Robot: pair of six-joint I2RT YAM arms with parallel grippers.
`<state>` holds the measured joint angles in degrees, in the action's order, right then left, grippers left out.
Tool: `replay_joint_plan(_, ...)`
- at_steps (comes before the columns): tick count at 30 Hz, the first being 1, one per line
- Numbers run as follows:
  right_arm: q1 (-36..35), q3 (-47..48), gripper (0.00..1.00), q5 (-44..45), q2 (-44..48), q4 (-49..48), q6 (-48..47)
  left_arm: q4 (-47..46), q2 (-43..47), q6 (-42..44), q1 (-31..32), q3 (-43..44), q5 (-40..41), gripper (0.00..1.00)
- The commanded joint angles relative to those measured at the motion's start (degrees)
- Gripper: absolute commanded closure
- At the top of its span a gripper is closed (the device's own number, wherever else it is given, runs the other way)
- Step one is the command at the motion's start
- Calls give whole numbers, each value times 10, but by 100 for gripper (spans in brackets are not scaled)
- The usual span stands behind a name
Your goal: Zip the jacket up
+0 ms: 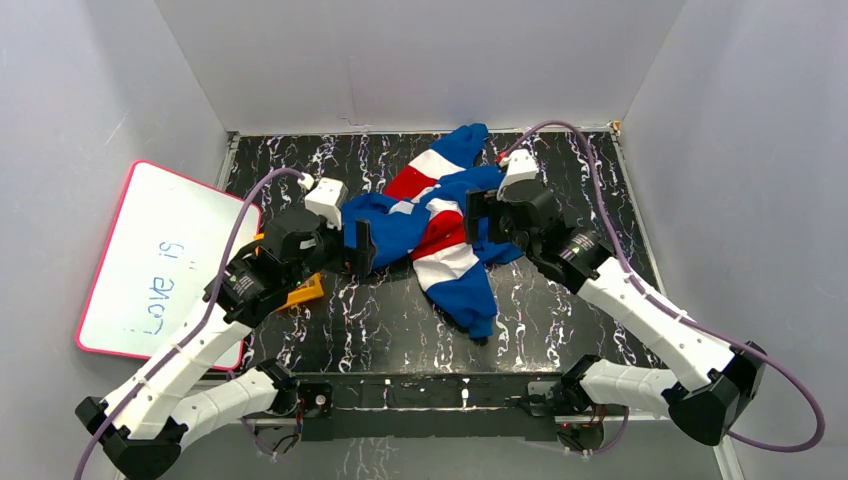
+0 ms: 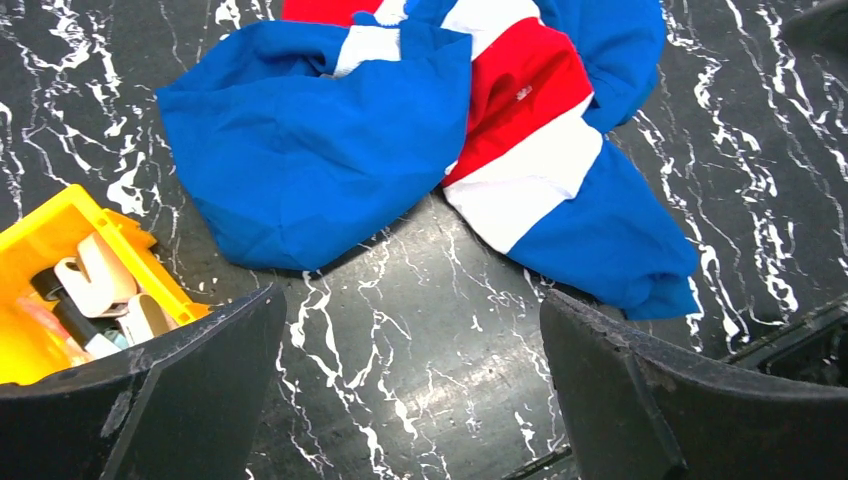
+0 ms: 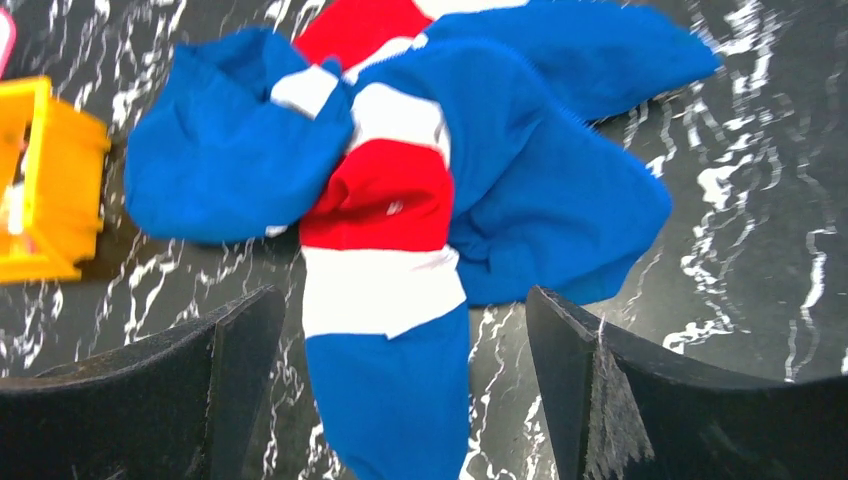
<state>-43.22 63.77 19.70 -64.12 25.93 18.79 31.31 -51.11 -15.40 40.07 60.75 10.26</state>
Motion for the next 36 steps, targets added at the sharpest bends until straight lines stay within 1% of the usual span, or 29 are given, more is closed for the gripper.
replay_joint_plan(1, -7, 47, 1, 122, 8, 1, 15, -25, 7, 19, 6, -11, 39, 2)
replay_joint_plan(7, -9, 39, 1, 155, 19, -12, 19, -44, -7, 44, 7, -19, 52, 2)
replay_joint_plan(9, -9, 61, 1, 138, 4, 16, 23, -52, -9, 50, 8, -27, 55, 2)
replay_joint_plan(11, -9, 97, 1, 101, -21, 53, 12, -60, -8, 53, 8, -38, 58, 2)
replay_joint_plan(13, -10, 119, 1, 79, -42, 66, 1, -69, -4, 55, 8, -51, 60, 2)
replay_joint_plan(18, -10, 138, 1, 64, -81, 54, 0, -82, 9, 55, 9, -75, 62, 2)
replay_joint_plan(23, -10, 161, 1, 61, -123, 48, 1, -95, 25, 48, 9, -101, 40, 2)
replay_joint_plan(26, -10, 161, 1, 61, -141, 34, 0, -96, 22, 46, 9, -101, 27, 2)
replay_joint_plan(31, -6, 170, 1, 86, -181, 22, -1, -99, 18, 46, 9, -102, 8, 2)
replay_joint_plan(35, -4, 196, 1, 150, -238, 37, -48, -99, 11, 46, 9, -102, 3, 2)
replay_joint_plan(36, -3, 215, 1, 178, -263, 48, -60, -98, 10, 46, 9, -102, -1, 2)
